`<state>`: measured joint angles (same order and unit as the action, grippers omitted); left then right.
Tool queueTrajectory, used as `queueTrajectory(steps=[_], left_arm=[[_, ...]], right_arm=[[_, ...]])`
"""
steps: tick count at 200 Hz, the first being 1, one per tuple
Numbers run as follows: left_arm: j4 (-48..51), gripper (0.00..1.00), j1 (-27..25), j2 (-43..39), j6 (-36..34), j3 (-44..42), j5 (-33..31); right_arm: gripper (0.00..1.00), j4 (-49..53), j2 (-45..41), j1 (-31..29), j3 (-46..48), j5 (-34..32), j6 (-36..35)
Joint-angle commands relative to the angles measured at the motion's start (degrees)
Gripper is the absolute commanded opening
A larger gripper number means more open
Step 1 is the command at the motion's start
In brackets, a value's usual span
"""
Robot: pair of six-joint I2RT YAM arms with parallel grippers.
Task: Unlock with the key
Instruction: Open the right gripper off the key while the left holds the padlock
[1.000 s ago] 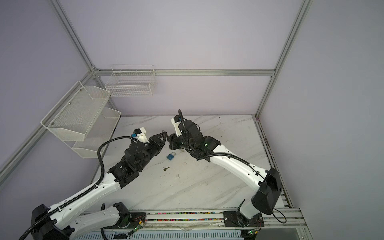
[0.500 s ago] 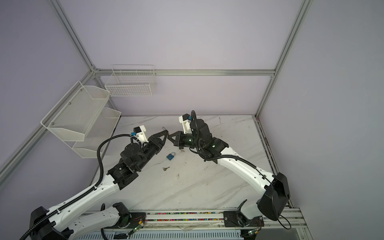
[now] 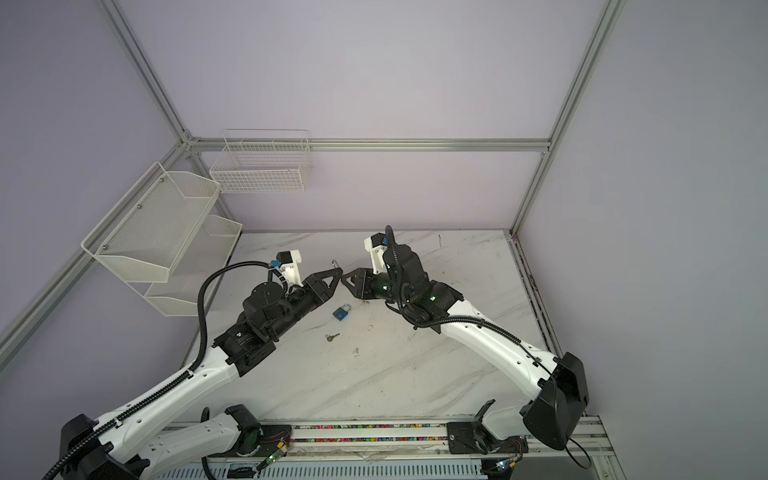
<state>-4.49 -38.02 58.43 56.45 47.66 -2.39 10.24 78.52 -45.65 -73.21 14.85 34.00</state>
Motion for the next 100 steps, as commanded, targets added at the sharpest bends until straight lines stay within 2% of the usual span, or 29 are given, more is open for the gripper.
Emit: queueTrajectory(steps=[1, 26, 61, 100], left_arm=[[7.27, 0.05, -0.84, -0.13, -9.50, 3.83, -0.11], [1.98, 0.04, -0.85, -1.61, -19.36, -1.59, -0.11], [-10.26, 0.00, -0.92, -0.43, -34.99, -10.15, 4.55], [-22.08, 0.00, -1.43, 3.42, -45.98, -14.71, 7.62]], right_arm=[[0.48, 4.21, -4.65, 0.38, -0.68, -9.56, -8.32], [0.65, 11.73, -7.45, 0.55, -2.25, -15.32, -11.84], [0.71, 23.49, -2.40, 0.56, -9.88, -12.20, -16.34], [0.76, 29.99, 2.72, 0.56, -14.70, -12.38, -18.66]])
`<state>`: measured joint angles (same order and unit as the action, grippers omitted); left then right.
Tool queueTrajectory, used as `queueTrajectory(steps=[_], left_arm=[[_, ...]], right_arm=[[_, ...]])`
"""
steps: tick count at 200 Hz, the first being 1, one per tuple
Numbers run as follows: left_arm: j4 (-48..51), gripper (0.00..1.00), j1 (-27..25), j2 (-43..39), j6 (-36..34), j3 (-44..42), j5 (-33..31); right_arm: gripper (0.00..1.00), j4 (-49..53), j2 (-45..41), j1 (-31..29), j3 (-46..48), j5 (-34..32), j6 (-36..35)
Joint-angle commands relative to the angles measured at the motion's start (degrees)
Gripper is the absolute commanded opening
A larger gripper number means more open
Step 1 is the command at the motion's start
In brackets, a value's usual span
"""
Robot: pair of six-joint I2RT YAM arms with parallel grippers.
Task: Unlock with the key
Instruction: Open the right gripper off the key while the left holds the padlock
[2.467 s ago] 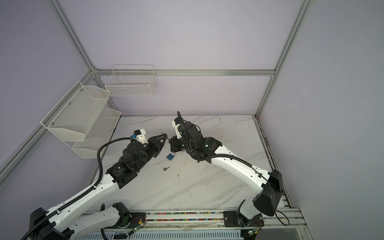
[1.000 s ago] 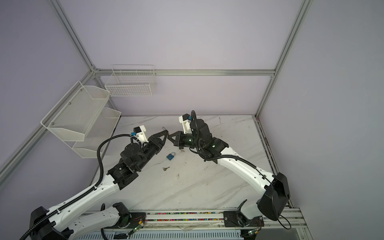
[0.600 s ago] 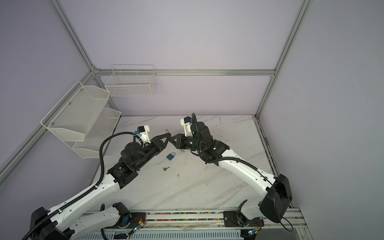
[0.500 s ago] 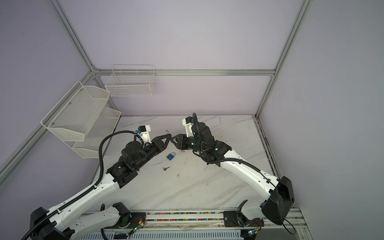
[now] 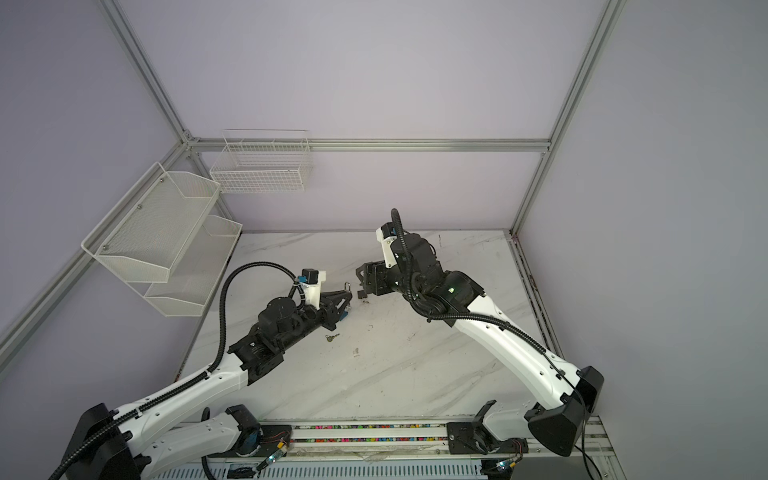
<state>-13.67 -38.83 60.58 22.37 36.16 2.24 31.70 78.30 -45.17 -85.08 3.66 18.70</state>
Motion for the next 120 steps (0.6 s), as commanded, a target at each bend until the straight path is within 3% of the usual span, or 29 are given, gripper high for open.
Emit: queueTrajectory(steps=[1, 37, 87, 120], left_arm=[[-13.19, 0.00, -0.71, 1.37, -12.17, -3.30, 2.97], [-17.66, 0.00, -1.85, 4.91, -16.59, -3.48, 4.59], [-18.83, 0.00, -3.27, 5.43, -19.10, -3.63, 3.05], [-19.15, 0.00, -3.35, 5.60, -19.21, -3.62, 2.55]], right_arm=[[0.76, 8.63, 3.06, 0.08, -3.00, -1.20, -3.43], [0.78, 11.73, 7.47, 0.08, -6.89, -2.76, -3.93], [0.80, 17.22, 13.22, 0.07, -12.97, -8.25, -5.99], [0.80, 18.29, 14.04, 0.09, -13.43, -7.96, -6.70]])
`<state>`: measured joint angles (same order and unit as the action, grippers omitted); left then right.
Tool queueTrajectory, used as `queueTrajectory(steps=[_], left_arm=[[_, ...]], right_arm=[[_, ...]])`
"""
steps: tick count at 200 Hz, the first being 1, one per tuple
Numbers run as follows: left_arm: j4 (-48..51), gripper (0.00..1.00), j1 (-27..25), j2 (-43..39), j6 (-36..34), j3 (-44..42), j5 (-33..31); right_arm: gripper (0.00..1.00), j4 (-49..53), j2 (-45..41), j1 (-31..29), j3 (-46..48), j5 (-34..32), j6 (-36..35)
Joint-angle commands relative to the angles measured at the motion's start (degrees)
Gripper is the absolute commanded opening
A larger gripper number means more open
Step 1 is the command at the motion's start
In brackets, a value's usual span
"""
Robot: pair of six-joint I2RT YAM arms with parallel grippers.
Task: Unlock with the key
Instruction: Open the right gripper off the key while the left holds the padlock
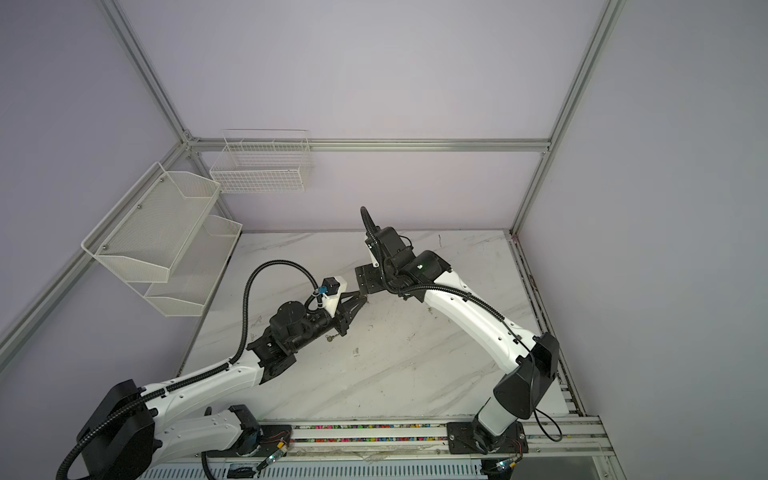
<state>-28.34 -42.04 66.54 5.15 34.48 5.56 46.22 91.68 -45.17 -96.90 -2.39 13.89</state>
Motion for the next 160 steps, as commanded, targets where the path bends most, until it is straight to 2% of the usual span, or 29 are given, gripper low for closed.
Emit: queueTrajectory(steps=[1, 62, 98, 160], left_arm=[[-4.47, 0.00, -0.14, -0.37, -1.99, -1.90, -0.79], [-4.86, 0.00, -0.22, -0.53, -2.89, -2.27, -0.87], [-5.89, 0.00, -0.24, -0.78, -4.48, -3.01, -0.56], [-6.71, 0.00, -0.23, -1.66, -5.15, -3.51, -0.96]], right_arm=[[0.80, 3.87, 0.72, 0.08, -1.70, -2.00, -1.91], [0.80, 6.65, 1.91, 0.23, -3.07, -4.79, -2.72], [0.81, 8.37, 2.10, 1.43, -4.34, -0.59, -3.11], [0.81, 10.12, 0.94, 3.13, -3.61, 2.34, -3.91]])
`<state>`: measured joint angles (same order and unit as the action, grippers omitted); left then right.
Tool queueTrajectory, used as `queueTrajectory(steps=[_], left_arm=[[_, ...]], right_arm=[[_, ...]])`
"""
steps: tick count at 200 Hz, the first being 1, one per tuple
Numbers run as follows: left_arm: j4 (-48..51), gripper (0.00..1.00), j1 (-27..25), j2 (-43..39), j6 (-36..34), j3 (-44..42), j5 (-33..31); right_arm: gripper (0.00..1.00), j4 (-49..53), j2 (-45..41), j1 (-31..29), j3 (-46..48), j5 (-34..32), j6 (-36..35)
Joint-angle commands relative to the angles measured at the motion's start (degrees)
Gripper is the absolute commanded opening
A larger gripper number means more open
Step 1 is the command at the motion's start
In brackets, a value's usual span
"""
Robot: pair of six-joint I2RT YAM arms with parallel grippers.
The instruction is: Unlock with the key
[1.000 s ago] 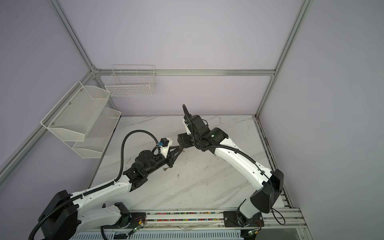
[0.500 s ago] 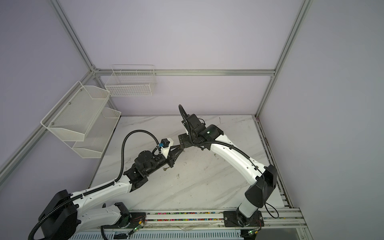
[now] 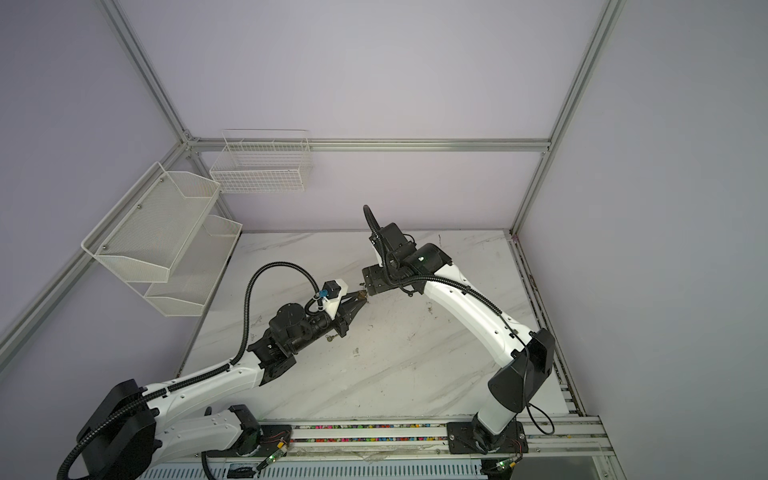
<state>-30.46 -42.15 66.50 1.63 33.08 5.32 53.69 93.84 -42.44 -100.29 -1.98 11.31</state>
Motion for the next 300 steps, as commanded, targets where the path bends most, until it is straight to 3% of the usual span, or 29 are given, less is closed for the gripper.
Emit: queueTrajectory(steps=[1, 67, 108, 163, 215, 240, 260, 300], left_arm=[[-4.64, 0.00, -0.12, -1.63, -1.63, -2.13, -0.74], [-7.09, 0.00, -0.11, -0.08, -0.05, -1.95, -1.54], [-5.57, 0.00, -0.13, 2.06, 2.72, 0.43, -2.71], [13.89, 0.00, -2.71, 12.70, 21.45, 15.32, -12.96], [30.38, 0.00, -3.69, 33.41, 36.93, 34.52, -10.16], [37.52, 0.00, -3.76, 41.89, 39.84, 43.94, -8.75], [44.67, 0.00, -3.79, 47.12, 40.09, 51.14, -11.47], [51.91, 0.00, -3.82, 54.22, 41.09, 58.65, -14.42]], right_arm=[[0.81, 2.64, -1.26, 0.41, -0.19, 1.95, -1.31], [0.81, 2.12, -4.30, 1.30, 2.20, 3.61, -0.69], [0.83, 1.48, -7.04, 3.57, 3.28, -3.78, -0.15], [0.97, -8.70, -13.20, 13.81, 13.88, -11.19, 2.58], [0.97, -20.46, -18.81, 21.06, 25.50, -4.95, 11.84], [0.97, -23.54, -20.54, 21.20, 29.45, -4.02, 14.89], [0.97, -23.98, -20.81, 21.23, 31.03, -4.82, 15.40], [0.97, -24.51, -21.18, 21.64, 32.43, -4.51, 15.58]])
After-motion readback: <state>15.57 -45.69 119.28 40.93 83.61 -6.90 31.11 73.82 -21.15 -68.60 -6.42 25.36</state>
